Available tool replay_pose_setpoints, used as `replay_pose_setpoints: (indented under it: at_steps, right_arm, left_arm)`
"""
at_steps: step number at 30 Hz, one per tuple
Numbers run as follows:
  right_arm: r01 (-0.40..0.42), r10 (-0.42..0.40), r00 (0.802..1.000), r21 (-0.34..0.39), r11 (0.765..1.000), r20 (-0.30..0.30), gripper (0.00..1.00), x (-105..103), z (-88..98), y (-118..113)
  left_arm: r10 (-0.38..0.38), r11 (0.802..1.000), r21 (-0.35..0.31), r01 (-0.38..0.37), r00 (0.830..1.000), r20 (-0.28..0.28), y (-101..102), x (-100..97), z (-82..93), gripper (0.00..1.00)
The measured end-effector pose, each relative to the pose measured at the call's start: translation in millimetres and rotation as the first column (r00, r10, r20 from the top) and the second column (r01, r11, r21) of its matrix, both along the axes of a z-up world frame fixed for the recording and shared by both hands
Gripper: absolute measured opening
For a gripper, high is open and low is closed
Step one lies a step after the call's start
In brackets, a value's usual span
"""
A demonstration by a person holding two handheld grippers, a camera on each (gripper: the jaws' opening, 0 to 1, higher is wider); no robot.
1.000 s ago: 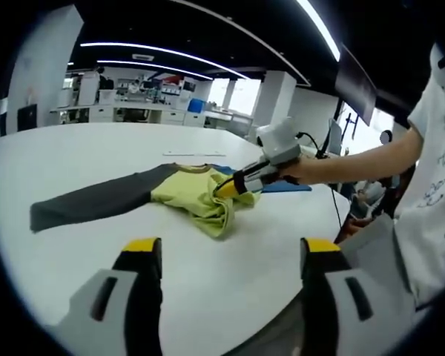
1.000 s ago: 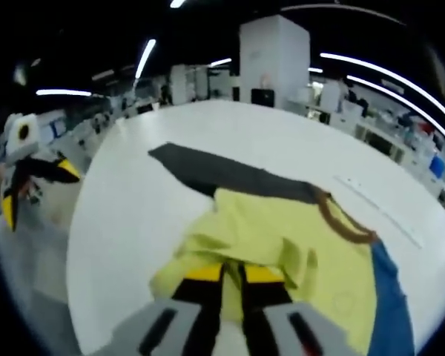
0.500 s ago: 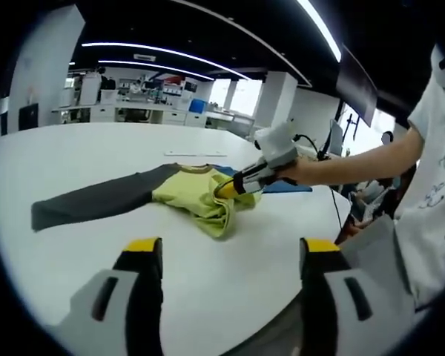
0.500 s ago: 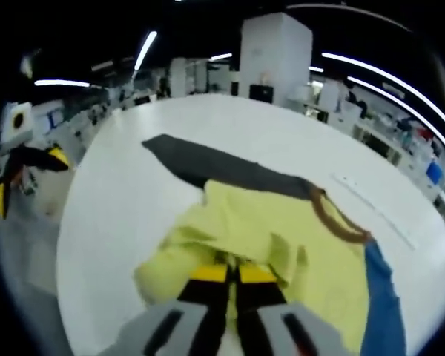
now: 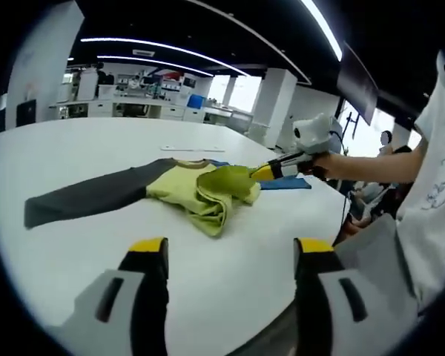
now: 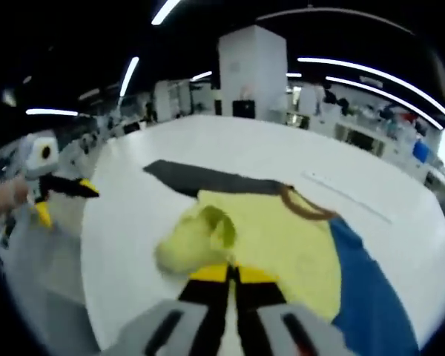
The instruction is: Fold the garment on the visible template until the final outline fits inside the template.
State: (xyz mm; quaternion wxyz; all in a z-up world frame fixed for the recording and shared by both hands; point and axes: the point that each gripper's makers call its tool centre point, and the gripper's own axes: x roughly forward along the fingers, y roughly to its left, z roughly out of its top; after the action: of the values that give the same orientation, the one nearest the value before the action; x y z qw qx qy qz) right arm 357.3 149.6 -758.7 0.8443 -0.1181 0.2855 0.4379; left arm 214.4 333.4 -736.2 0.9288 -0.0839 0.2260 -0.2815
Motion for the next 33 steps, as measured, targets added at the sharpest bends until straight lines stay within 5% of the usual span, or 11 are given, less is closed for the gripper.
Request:
replay_pose_setpoints:
  at_steps: [14, 22, 33]
  right_arm:
    - [0.146, -0.145, 0.988, 0.022, 0.989, -0.057, 0.0, -39.8, -4.9, -75.9]
    - [0.21, -0.21, 0.974, -0.008, 0.978, -0.08, 0.0, -57.0, -18.0, -109.3]
    - [0.266, -0.263, 0.957, 0.007, 0.964, -0.12, 0.0, -64.8, -28.5, -118.7]
  left_arm:
    - [-0.004, 0.999, 0.048, 0.007, 0.998, -0.06, -8.0, 24.5, -16.0, 0.47]
    - [0.033, 0.996, 0.081, -0.023, 0.993, -0.115, -1.6, 60.4, -35.0, 0.35]
    - [0.101, 0.992, 0.089, -0.086, 0.978, -0.182, -10.6, 113.6, -71.1, 0.25]
